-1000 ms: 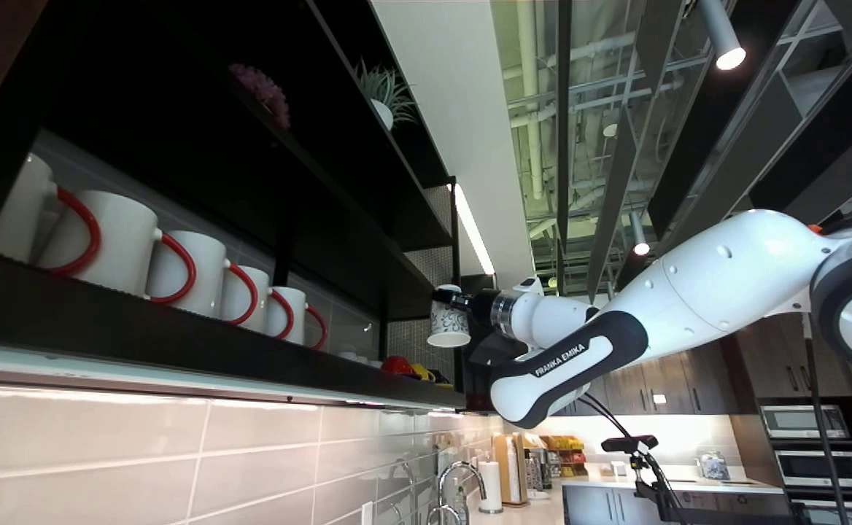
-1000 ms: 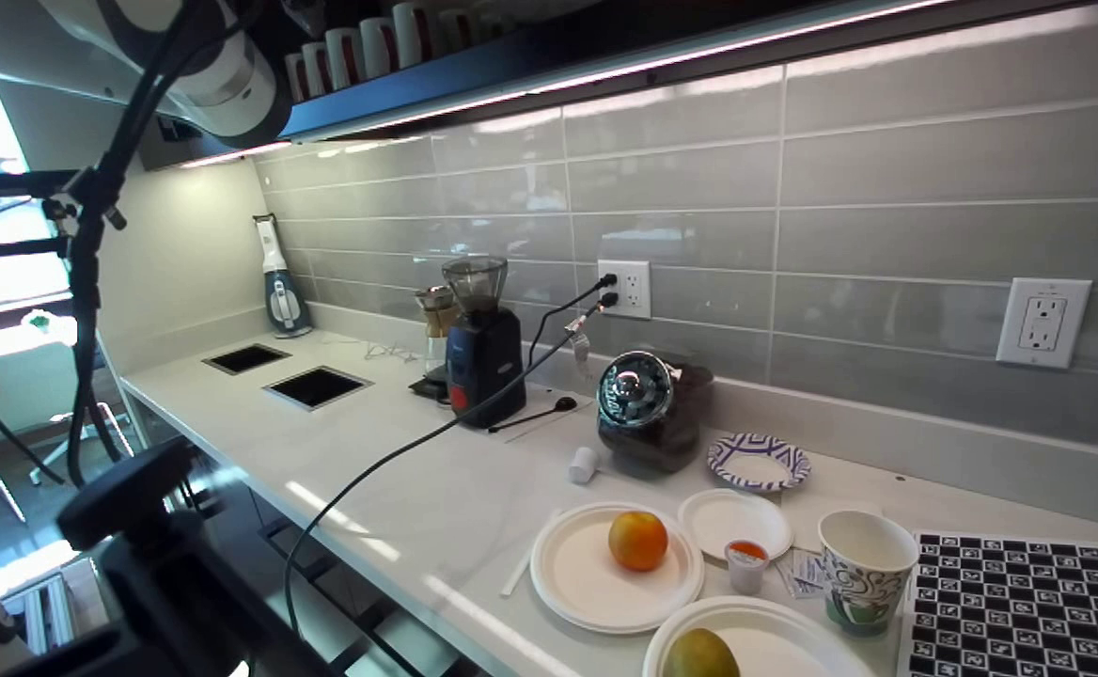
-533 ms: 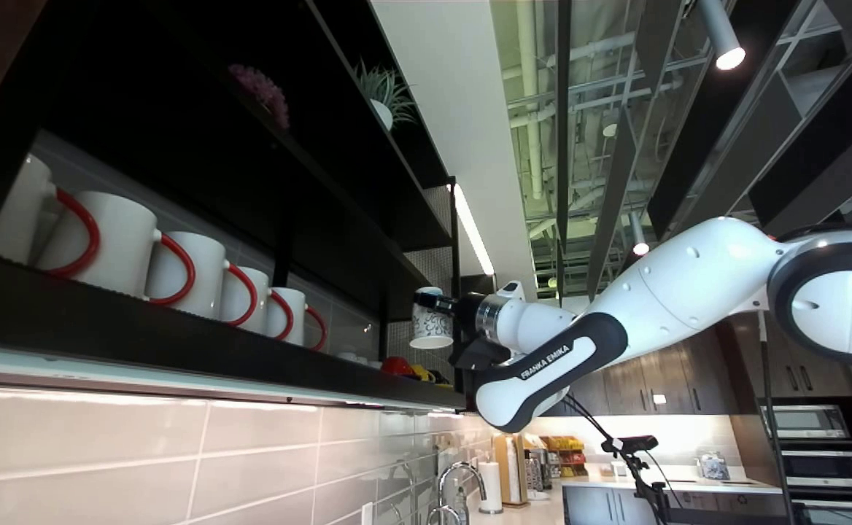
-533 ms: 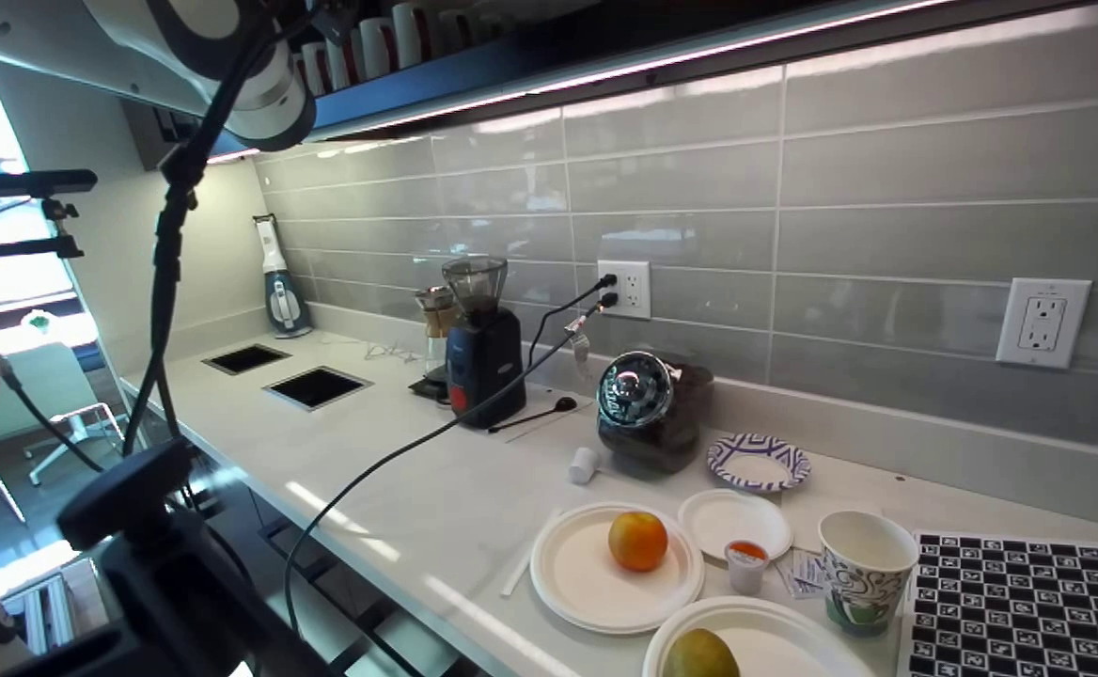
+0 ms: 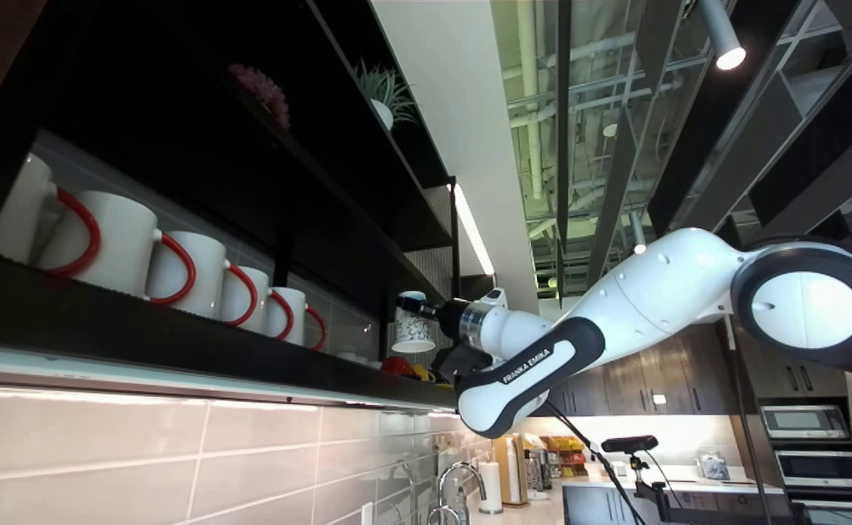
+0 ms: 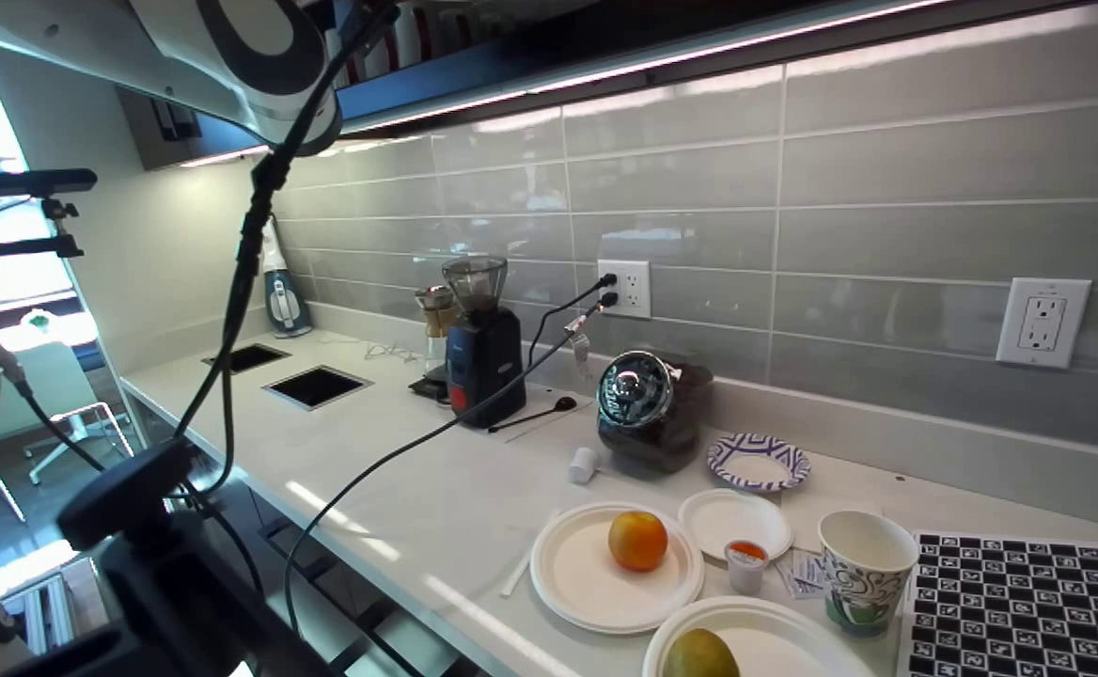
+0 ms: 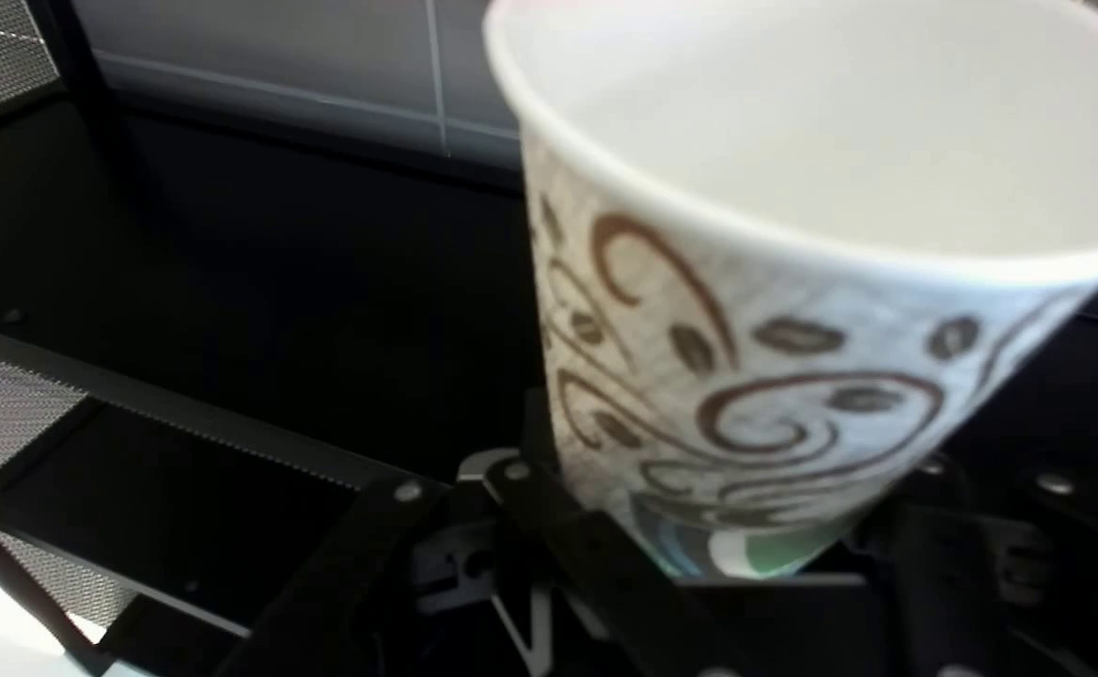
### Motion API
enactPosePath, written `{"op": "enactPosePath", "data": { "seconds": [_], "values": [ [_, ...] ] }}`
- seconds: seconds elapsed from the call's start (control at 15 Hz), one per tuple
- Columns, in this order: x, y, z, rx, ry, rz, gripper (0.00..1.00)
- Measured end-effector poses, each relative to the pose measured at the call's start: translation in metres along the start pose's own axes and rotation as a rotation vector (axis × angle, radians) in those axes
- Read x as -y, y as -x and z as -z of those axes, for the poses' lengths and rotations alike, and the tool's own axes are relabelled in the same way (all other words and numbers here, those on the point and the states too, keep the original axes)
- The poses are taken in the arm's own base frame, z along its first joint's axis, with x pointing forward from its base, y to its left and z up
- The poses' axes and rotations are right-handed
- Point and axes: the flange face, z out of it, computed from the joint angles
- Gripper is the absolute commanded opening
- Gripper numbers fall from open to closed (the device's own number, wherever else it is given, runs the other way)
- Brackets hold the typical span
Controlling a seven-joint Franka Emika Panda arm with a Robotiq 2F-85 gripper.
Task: Turn the cup upside down, then place it on the shelf
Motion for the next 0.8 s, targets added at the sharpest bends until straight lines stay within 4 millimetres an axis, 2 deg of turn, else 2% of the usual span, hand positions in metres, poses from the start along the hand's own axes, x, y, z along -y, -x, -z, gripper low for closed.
{"op": "enactPosePath", "data": {
  "seconds": [0.53,0.8],
  "values": [
    [0.004,0.027,-0.017,0.004,-0.034,-0.006,0.40],
    [0.013,0.038,-0.024,0.014,-0.058,-0.006,0.40]
  ]
}}
